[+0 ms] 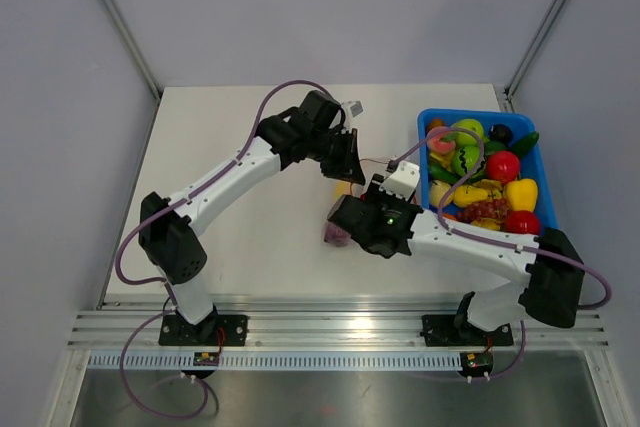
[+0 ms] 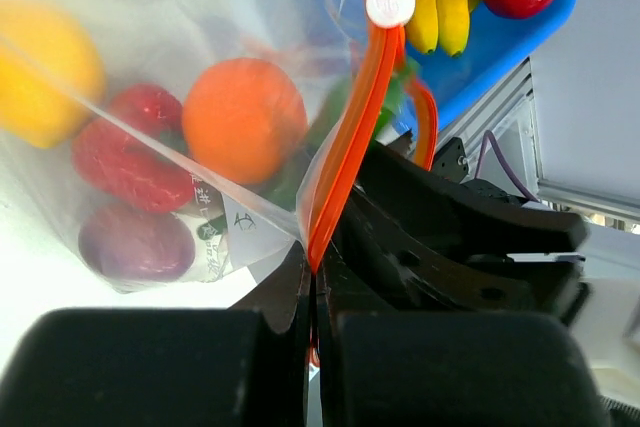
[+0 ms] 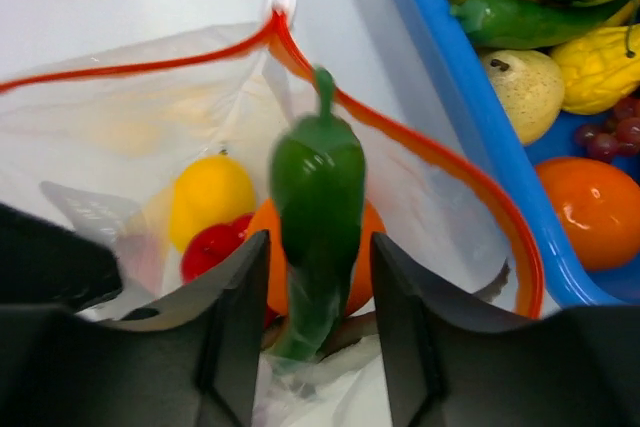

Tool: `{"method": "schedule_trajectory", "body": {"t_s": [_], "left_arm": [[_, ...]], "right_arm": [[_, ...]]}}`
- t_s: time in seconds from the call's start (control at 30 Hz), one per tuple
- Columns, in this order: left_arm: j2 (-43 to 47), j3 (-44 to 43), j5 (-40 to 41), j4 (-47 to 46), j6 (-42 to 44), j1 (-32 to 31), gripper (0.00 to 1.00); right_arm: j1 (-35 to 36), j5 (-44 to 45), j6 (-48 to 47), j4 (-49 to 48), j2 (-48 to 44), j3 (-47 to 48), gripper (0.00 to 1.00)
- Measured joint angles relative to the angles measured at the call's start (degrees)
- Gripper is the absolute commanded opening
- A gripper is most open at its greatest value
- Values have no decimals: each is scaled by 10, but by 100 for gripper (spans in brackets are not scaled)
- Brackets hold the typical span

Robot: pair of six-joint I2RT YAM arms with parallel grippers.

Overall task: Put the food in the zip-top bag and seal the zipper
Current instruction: Place the fake vegetable in the zipper food storage bag, then pick up the fake vegetable from the bin.

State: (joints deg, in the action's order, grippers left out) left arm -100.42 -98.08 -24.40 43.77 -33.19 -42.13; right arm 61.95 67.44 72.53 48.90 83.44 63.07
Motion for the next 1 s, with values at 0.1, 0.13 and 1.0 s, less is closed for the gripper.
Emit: {"method": "schedule_trajectory", "body": {"t_s": [0.1, 0.13, 1.0], "left_arm": [[0, 0, 0, 0, 1, 1, 0], [0, 0, 0, 0, 1, 1, 0], [0, 0, 2, 1, 8, 3, 0]], "right_arm": [[0, -28, -70, -59, -47, -14, 58], [0, -35, -88, -76, -56, -14, 58], [-258, -254, -389, -139, -272, -1, 71]]}}
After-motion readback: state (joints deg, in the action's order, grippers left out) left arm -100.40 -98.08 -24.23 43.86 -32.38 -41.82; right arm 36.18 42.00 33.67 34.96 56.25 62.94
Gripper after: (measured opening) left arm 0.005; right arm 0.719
